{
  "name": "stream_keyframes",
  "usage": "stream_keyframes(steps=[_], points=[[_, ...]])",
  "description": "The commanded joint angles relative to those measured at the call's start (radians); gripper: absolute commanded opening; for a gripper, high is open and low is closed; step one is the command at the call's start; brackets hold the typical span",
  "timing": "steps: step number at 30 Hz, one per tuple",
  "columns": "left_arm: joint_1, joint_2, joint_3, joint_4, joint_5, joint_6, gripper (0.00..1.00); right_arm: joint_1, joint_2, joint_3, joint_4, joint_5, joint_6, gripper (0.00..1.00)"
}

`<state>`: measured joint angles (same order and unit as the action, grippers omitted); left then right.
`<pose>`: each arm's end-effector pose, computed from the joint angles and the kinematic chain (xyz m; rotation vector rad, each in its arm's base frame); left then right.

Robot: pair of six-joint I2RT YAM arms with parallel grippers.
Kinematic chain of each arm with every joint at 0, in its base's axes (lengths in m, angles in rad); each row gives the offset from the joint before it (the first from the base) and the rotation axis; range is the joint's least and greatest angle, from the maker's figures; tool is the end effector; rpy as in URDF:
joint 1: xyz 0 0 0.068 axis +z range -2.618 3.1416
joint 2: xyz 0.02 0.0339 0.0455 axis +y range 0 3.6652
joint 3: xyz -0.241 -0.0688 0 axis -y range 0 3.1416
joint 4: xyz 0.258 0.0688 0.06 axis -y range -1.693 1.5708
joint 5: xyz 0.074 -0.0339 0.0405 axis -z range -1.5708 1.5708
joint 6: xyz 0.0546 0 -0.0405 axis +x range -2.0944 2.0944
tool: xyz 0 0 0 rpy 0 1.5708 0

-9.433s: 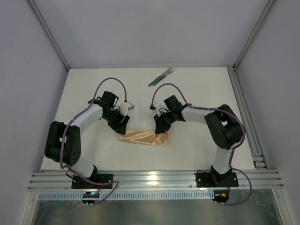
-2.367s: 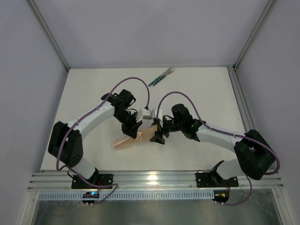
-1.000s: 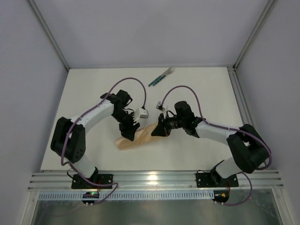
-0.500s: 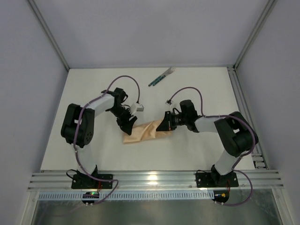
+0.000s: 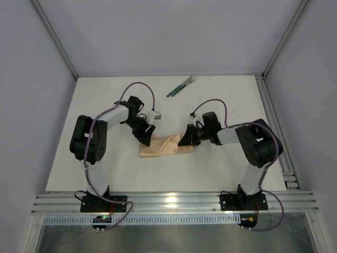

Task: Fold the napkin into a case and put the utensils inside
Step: Turn over the smaller rectangle folded napkin at the center of the board.

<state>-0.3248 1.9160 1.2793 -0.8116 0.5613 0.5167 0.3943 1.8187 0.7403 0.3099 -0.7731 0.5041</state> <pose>0.3313 -0.1422 0.1158 1.2143 2.5900 -0.8038 0.2949 0.1640 0.0695 -0.2839 2.4352 1.3308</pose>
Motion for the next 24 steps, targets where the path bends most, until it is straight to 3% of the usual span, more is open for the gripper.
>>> stream_keyframes(steps=[1, 6, 11, 19, 22, 24], points=[[0.012, -0.034, -0.011, 0.078, -0.098, -0.027, 0.54, -0.006, 0.004, 0.033, -0.077, 0.063, -0.044, 0.32], [0.012, -0.04, -0.026, 0.101, -0.135, -0.057, 0.45, -0.006, -0.048, 0.094, -0.259, 0.201, -0.127, 0.65], [0.012, -0.055, -0.031, 0.104, -0.123, -0.061, 0.45, -0.006, -0.096, 0.203, -0.474, 0.425, -0.252, 0.77], [0.012, -0.153, -0.06, 0.143, -0.146, -0.079, 0.55, -0.002, -0.211, 0.283, -0.611, 0.666, -0.335, 0.77], [0.012, -0.238, -0.075, 0.169, -0.167, -0.102, 0.56, 0.041, -0.272, 0.245, -0.598, 0.692, -0.334, 0.67], [0.012, -0.293, -0.081, 0.184, -0.173, -0.112, 0.57, 0.072, -0.294, 0.226, -0.591, 0.706, -0.337, 0.53]])
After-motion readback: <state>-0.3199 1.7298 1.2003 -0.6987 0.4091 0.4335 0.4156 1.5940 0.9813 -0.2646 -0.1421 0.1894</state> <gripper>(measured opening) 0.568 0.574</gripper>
